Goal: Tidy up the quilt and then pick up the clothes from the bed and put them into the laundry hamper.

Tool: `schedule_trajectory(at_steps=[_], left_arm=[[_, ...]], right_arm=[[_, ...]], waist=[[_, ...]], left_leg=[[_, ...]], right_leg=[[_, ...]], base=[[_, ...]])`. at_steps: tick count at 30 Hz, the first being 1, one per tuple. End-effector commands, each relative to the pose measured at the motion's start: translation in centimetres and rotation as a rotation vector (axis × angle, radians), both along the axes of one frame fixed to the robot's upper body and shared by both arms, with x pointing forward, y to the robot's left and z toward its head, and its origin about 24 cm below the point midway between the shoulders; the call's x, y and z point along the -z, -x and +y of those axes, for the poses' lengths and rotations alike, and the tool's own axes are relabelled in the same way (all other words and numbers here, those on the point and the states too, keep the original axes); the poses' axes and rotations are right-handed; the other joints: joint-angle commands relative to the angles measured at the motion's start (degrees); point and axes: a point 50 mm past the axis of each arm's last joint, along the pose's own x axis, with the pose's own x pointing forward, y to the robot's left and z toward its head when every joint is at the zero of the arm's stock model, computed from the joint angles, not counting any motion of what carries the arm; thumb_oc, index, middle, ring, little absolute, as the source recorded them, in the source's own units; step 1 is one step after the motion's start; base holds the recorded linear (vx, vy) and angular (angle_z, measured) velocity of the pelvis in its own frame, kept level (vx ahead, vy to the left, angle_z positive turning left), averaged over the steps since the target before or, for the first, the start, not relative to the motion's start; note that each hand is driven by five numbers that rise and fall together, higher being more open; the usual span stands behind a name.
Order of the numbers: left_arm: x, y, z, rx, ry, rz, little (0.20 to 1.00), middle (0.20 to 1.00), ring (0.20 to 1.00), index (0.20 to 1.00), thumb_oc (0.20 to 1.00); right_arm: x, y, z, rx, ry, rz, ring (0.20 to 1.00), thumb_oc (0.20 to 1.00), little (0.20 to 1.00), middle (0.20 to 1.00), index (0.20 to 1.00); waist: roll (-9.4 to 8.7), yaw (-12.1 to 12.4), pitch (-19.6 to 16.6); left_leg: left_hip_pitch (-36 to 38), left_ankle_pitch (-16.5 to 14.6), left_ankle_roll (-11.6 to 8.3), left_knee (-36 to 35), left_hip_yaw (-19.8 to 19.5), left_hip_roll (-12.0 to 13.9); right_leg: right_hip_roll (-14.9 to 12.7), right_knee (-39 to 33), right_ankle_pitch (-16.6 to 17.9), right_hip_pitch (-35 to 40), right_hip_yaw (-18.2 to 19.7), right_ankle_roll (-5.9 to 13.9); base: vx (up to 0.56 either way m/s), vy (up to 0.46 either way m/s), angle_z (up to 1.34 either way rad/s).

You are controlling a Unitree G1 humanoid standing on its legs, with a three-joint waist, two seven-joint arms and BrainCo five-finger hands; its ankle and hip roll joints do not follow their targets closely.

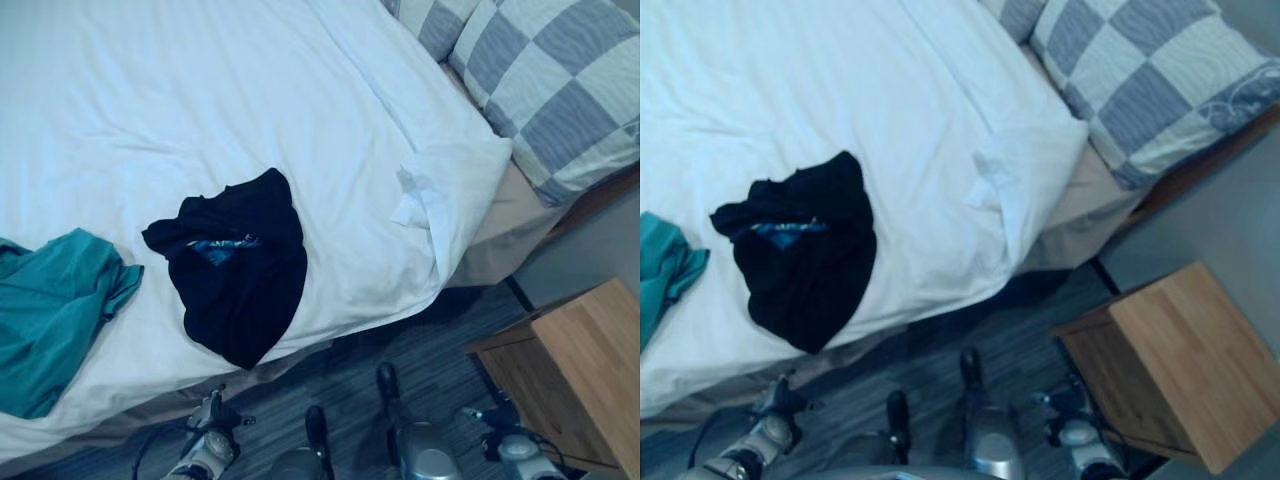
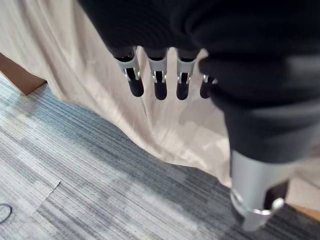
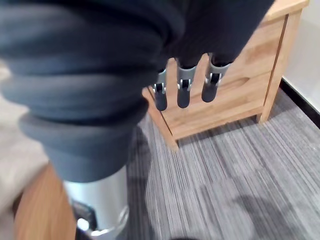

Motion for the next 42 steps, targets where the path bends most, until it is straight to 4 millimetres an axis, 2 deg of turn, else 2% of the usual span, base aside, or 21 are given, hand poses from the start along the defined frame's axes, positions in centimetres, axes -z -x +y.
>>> schedule_trajectory(at_steps=[1, 2, 5, 6, 7, 8, 9, 10, 12, 14, 15, 16, 17, 18, 21, 26, 27, 29, 36, 39, 42], left_arm=[[-0.4, -0.6, 0.2, 0.038, -0.023, -0.026, 1.0, 1.0, 1.0, 1.0, 1.0], [-0.6, -1.3, 0.1, 0.033, -0.016, -0.037, 1.0, 1.0, 1.0, 1.0, 1.0], [-0.6, -1.7, -0.6, 0.045, 0.006, -0.056, 1.0, 1.0, 1.0, 1.0, 1.0], [-0.4, -1.7, -1.0, 0.064, 0.016, -0.054, 1.0, 1.0, 1.0, 1.0, 1.0], [-0.4, -1.7, -1.0, 0.064, 0.017, -0.054, 1.0, 1.0, 1.0, 1.0, 1.0], [-0.4, -1.7, -1.3, 0.078, 0.024, -0.055, 1.0, 1.0, 1.0, 1.0, 1.0], [-0.4, -1.7, -1.3, 0.078, 0.024, -0.056, 1.0, 1.0, 1.0, 1.0, 1.0], [-0.5, -2.3, -1.7, 0.091, 0.033, -0.072, 1.0, 1.0, 1.0, 1.0, 1.0], [-0.6, -2.7, -1.8, 0.095, 0.035, -0.082, 1.0, 1.0, 1.0, 1.0, 1.0], [-1.1, -3.9, -2.3, 0.127, 0.037, -0.118, 1.0, 1.0, 1.0, 1.0, 1.0], [-1.1, -4.0, -2.3, 0.123, 0.038, -0.12, 1.0, 1.0, 1.0, 1.0, 1.0], [-1.2, -4.0, -2.2, 0.136, 0.034, -0.128, 1.0, 1.0, 1.0, 1.0, 1.0], [-1.2, -4.0, -2.2, 0.133, 0.035, -0.129, 1.0, 1.0, 1.0, 1.0, 1.0], [-1.5, -4.2, -2.0, 0.136, 0.032, -0.14, 1.0, 1.0, 1.0, 1.0, 1.0], [-1.7, -4.3, -1.7, 0.145, 0.021, -0.152, 1.0, 1.0, 1.0, 1.0, 1.0], [-2.0, -4.8, -1.9, 0.157, 0.029, -0.182, 1.0, 1.0, 1.0, 1.0, 1.0], [-2.0, -4.8, -2.0, 0.155, 0.03, -0.183, 1.0, 1.0, 1.0, 1.0, 1.0], [-2.0, -4.8, -2.1, 0.154, 0.036, -0.186, 1.0, 1.0, 1.0, 1.0, 1.0], [-2.1, -5.4, -2.4, 0.146, 0.038, -0.188, 1.0, 1.0, 1.0, 1.0, 1.0], [-2.1, -5.6, -2.3, 0.145, 0.033, -0.18, 1.0, 1.0, 1.0, 1.0, 1.0], [-1.6, -5.0, -2.5, 0.151, 0.033, -0.143, 1.0, 1.0, 1.0, 1.0, 1.0]], right_arm=[[-3.9, -2.3, -5.1, 0.089, 0.147, -0.171, 1.0, 1.0, 1.0, 1.0, 1.0], [-6.9, -3.7, -6.7, 0.033, 0.225, -0.285, 1.0, 1.0, 1.0, 1.0, 1.0], [-9.4, -3.3, -9.0, 0.03, 0.318, -0.335, 1.0, 1.0, 1.0, 1.0, 1.0], [-13.1, -5.4, -10.8, -0.021, 0.461, -0.42, 1.0, 1.0, 1.0, 1.0, 1.0], [-13.1, -5.4, -10.8, -0.022, 0.462, -0.42, 1.0, 1.0, 1.0, 1.0, 1.0], [-17.1, -8.0, -11.0, -0.094, 0.572, -0.541, 1.0, 1.0, 1.0, 1.0, 1.0], [-17.1, -8.0, -11.0, -0.095, 0.573, -0.541, 1.0, 1.0, 1.0, 1.0, 1.0], [-21.8, -11.1, -10.1, -0.185, 0.676, -0.686, 1.0, 1.0, 1.0, 1.0, 1.0], [-23.3, -12.3, -9.6, -0.222, 0.717, -0.724, 1.0, 1.0, 1.0, 1.0, 1.0], [-29.3, -15.9, -7.6, -0.326, 0.844, -0.861, 1.0, 1.0, 1.0, 1.0, 1.0], [-29.4, -16.0, -7.5, -0.329, 0.844, -0.864, 1.0, 1.0, 1.0, 1.0, 1.0], [-32.2, -17.4, -6.4, -0.372, 0.903, -0.917, 1.0, 1.0, 1.0, 1.0, 1.0], [-32.2, -17.5, -6.4, -0.374, 0.903, -0.919, 1.0, 1.0, 1.0, 1.0, 1.0], [-34.9, -18.8, -5.0, -0.417, 0.959, -0.964, 1.0, 1.0, 1.0, 1.0, 1.0], [-37.9, -20.5, -3.4, -0.448, 1.019, -0.995, 1.0, 1.0, 1.0, 1.0, 1.0], [-38.6, -22.5, -1.7, -0.493, 1.023, -0.942, 1.0, 1.0, 1.0, 1.0, 1.0], [-38.6, -22.5, -1.7, -0.495, 1.024, -0.944, 0.912, 0.912, 0.912, 0.912, 0.912], [-37.0, -23.1, -1.7, -0.518, 1.0, -0.861, 0.2, 0.2, 0.2, 0.2, 0.2], [-32.5, -22.6, -2.3, -0.554, 0.926, -0.753, 0.2, 0.2, 0.2, 0.2, 0.2], [-31.2, -21.7, -3.5, -0.533, 0.907, -0.722, 0.2, 0.2, 0.2, 0.2, 0.2], [-28.4, -19.2, -6.6, -0.412, 0.832, -0.686, 0.2, 0.2, 0.2, 0.2, 0.2]], waist=[[1.03, -1.2, 0.72], [1.01, -2.28, 0.43], [1.53, -2.71, 0.31], [1.94, -2.32, 0.7], [2.03, -2.38, 0.69], [2.24, -1.8, 1.32], [2.29, -1.85, 1.32], [2.43, -0.92, 2.71], [2.45, -0.62, 3.08], [2.31, 1.22, 5.13], [2.34, 1.0, 5.13], [2.41, 1.97, 6.24], [2.43, 1.83, 6.23], [2.75, 2.88, 7.54], [3.65, 4.15, 9.05], [5.2, 5.19, 10.74], [5.24, 5.06, 10.75], [5.55, 5.39, 11.14], [5.03, 4.79, 10.4], [4.49, 4.46, 9.85], [3.31, 3.62, 8.59]], left_leg=[[-1.12, -2.39, -4.51, 0.1, 3.68, 5.82], [-1.34, -2.3, -5.01, 0.1, 3.8, 6.42], [-1.76, -2.38, -5.27, 0.1, 3.18, 6.75], [-2.59, -1.99, -5.68, 0.1, 2.54, 7.11], [-2.64, -1.99, -5.69, 0.1, 2.49, 7.14], [-3.54, -1.55, -5.86, 0.1, 2.12, 7.38], [-3.58, -1.55, -5.87, 0.1, 2.1, 7.4], [-4.58, -1.24, -5.87, 0.1, 1.23, 7.51], [-5.47, -0.79, -5.92, 0.1, 1.0, 7.52], [-7.8, 0.27, -5.99, 0.1, 0.42, 7.61], [-7.91, 0.29, -5.99, 0.1, 0.43, 7.61], [-9.15, 0.82, -6.07, 0.1, 0.36, 7.66], [-9.21, 0.83, -6.07, 0.1, 0.37, 7.66], [-10.46, 1.39, -6.13, 0.16, 0.16, 7.61], [-12.39, 2.11, -6.24, 0.12, -0.23, 7.52], [-14.34, 2.86, -6.29, 0.1, -0.82, 7.28], [-14.38, 2.87, -6.3, 0.1, -0.85, 7.28], [-14.57, 2.97, -6.27, 0.1, -1.37, 7.2], [-12.74, 2.46, -6.33, 0.1, -1.71, 7.14], [-11.99, 2.16, -6.35, 0.1, -1.75, 7.25], [-11.13, 1.59, -6.38, 0.1, -1.6, 7.22]], right_leg=[[0.99, 4.43, -7.43, 2.66, 1.77, 2.65], [1.11, 4.4, -7.49, 2.61, 1.36, 2.57], [1.17, 4.16, -7.65, 2.5, 0.8, 2.28], [1.2, 3.94, -7.63, 2.15, 0.05, 2.1], [1.22, 3.96, -7.64, 2.12, 0.01, 2.09], [1.56, 4.31, -7.72, 1.41, -0.15, 1.95], [1.57, 4.36, -7.74, 1.36, -0.16, 1.95], [2.22, 5.36, -8.39, 0.08, 0.05, 1.71], [2.46, 5.77, -8.32, -0.94, 0.15, 1.55], [2.91, 7.66, -8.75, -3.71, 0.05, 1.1], [2.93, 7.8, -8.8, -3.9, 0.07, 1.09], [3.09, 8.79, -8.83, -5.42, -0.1, 0.97], [3.09, 8.86, -8.85, -5.52, -0.09, 0.96], [3.22, 9.76, -8.88, -6.98, -0.19, 0.91], [3.28, 10.98, -8.96, -9.13, -0.5, 0.95], [3.33, 12.52, -9.39, -11.49, -0.68, 0.92], [3.32, 12.57, -9.42, -11.55, -0.71, 0.91], [3.47, 13.19, -9.78, -11.73, -0.87, 0.87], [3.71, 12.85, -10.22, -9.71, -1.28, 0.85], [3.57, 12.18, -10.09, -8.74, -1.33, 0.92], [3.18, 10.42, -9.3, -7.02, -1.42, 1.19]], base=[[0.17, -0.215, 0.14], [0.13, -0.148, 0.07], [0.09, -0.105, 0.01], [0.01, -0.057, -0.06], [0.01, -0.094, 0.01], [0.0, -0.038, 0.11], [-0.01, -0.084, 0.06], [-0.01, -0.051, 0.07], [-0.04, -0.064, 0.03], [-0.07, -0.099, 0.17], [-0.07, -0.097, 0.2], [-0.03, -0.039, 0.07], [-0.04, -0.071, 0.06], [-0.02, -0.034, 0.07], [-0.04, -0.055, 0.08], [-0.02, -0.025, 0.12], [-0.01, -0.027, 0.06], [-0.01, -0.021, 0.05], [0.0, 0.005, 0.05], [0.0, 0.003, 0.16], [-0.01, -0.008, 0.09]])
